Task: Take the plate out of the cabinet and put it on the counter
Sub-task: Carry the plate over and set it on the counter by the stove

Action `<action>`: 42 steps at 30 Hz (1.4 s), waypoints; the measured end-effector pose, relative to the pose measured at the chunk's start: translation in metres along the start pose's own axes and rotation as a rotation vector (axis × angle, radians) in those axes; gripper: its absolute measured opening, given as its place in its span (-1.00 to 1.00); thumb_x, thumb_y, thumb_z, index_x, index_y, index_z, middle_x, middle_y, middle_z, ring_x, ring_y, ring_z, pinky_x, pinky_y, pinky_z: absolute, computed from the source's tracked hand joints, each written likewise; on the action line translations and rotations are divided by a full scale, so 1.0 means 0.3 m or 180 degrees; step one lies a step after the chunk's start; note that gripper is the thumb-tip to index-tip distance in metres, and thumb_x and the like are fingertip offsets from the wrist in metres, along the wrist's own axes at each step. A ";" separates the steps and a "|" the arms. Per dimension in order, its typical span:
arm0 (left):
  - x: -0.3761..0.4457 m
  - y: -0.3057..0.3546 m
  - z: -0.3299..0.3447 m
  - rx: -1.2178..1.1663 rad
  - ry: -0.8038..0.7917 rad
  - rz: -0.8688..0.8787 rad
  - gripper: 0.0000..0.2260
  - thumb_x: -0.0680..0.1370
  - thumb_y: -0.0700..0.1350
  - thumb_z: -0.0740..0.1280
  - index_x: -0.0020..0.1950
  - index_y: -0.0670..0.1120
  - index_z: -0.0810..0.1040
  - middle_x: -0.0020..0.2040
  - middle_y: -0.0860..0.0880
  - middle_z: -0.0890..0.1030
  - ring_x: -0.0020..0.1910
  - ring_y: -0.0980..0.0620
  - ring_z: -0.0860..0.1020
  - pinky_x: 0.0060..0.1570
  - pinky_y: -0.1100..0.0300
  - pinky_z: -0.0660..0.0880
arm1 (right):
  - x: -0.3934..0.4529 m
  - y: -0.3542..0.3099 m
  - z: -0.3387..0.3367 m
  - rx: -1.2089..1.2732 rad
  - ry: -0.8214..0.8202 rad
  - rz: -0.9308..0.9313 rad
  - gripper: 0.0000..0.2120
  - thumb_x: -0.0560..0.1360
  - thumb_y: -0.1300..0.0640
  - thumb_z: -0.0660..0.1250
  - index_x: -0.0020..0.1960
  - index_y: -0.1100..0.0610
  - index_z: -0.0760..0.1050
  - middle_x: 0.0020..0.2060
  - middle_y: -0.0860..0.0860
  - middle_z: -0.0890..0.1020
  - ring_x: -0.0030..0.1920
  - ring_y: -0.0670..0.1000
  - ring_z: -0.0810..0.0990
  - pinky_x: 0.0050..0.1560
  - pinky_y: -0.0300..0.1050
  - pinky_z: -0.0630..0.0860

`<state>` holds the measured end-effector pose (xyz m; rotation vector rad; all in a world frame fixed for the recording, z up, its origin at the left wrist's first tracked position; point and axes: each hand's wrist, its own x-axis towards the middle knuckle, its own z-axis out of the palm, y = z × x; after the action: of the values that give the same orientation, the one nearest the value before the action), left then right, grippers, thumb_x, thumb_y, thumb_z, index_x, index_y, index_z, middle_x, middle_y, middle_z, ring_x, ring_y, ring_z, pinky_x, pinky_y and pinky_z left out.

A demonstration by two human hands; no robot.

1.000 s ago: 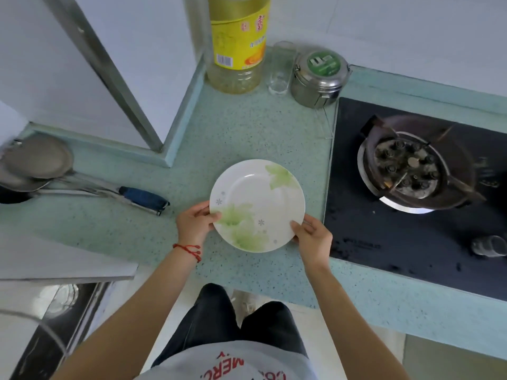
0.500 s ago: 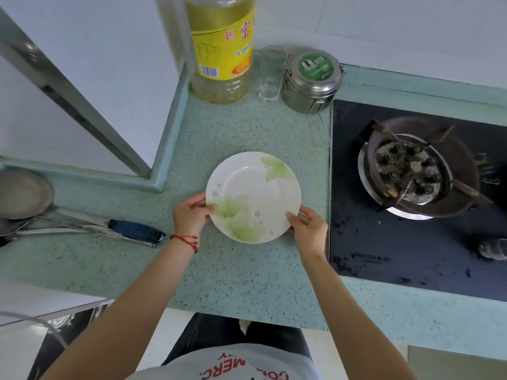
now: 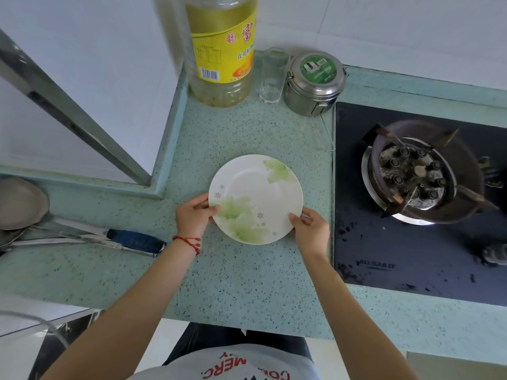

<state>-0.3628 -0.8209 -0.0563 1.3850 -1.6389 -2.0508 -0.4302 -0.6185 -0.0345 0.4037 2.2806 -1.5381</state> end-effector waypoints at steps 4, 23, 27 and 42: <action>0.002 0.002 0.001 0.0312 -0.0003 0.0118 -0.61 0.34 -0.44 0.39 0.15 -0.24 0.55 -0.03 -0.10 0.63 -0.05 -0.11 0.62 0.11 -0.08 0.53 | 0.002 -0.006 0.005 -0.0251 0.0065 -0.0096 -0.72 0.45 0.25 0.34 0.16 0.21 0.52 -0.18 0.01 0.60 -0.15 -0.02 0.57 -0.32 -0.38 0.39; -0.009 0.012 -0.022 0.0879 0.0113 0.0464 -0.75 0.37 -0.34 0.42 0.04 -0.31 0.58 -0.10 -0.23 0.64 -0.35 -0.02 0.65 -0.40 0.24 0.61 | 0.001 0.012 -0.005 -0.0103 0.0240 -0.0006 -0.83 0.42 0.25 0.37 0.02 0.21 0.58 -0.23 0.07 0.66 -0.26 0.03 0.66 -0.23 -0.18 0.65; -0.019 -0.011 -0.035 0.0728 0.0085 0.0477 -0.77 0.39 -0.35 0.40 0.05 -0.32 0.57 -0.14 -0.19 0.62 -0.49 0.18 0.60 -0.43 0.31 0.58 | -0.003 0.013 -0.004 -0.0056 0.0320 -0.0017 -0.84 0.42 0.26 0.37 0.01 0.20 0.58 -0.24 0.07 0.66 -0.26 0.05 0.66 -0.22 -0.17 0.63; 0.026 0.000 -0.010 0.0624 0.0069 0.0687 -0.76 0.42 -0.34 0.37 0.08 -0.31 0.56 -0.12 -0.18 0.62 -0.46 0.21 0.60 -0.37 0.31 0.59 | 0.035 -0.015 0.026 0.0006 0.0406 -0.0062 -0.85 0.42 0.27 0.37 -0.02 0.19 0.59 -0.35 -0.09 0.60 -0.30 -0.02 0.63 -0.08 0.04 0.64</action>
<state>-0.3649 -0.8280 -0.0605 1.2175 -1.9296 -1.7909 -0.4406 -0.6271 -0.0382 0.4948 2.3855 -1.5656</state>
